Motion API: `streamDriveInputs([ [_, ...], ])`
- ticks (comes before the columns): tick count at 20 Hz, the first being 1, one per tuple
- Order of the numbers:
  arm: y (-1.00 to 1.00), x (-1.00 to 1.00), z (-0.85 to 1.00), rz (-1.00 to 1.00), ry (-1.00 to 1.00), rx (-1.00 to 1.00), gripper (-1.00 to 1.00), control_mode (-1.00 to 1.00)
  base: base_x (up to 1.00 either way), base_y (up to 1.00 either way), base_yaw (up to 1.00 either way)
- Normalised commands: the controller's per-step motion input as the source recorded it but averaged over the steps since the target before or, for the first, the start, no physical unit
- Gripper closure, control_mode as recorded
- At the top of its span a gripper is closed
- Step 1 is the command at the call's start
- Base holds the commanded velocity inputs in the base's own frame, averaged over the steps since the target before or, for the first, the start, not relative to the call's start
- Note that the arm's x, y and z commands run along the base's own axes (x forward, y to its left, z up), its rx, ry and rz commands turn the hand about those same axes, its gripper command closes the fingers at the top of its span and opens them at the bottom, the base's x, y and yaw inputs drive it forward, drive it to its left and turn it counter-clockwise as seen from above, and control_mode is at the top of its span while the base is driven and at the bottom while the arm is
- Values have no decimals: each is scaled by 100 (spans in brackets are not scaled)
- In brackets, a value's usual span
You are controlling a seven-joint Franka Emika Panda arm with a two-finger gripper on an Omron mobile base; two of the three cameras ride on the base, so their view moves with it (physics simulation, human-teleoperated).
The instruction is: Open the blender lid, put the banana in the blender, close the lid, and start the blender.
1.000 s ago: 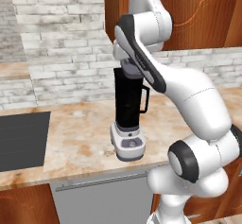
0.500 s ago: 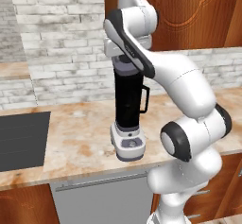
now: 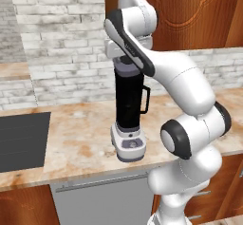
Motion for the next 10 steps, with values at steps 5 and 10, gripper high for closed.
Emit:
streamDriveInputs([
  [5, -12, -1, 0, 0, 0, 0, 100, -100, 0, 0, 0],
  [10, -4, -22, -1, 0, 0, 0, 100, -100, 0, 0, 0],
])
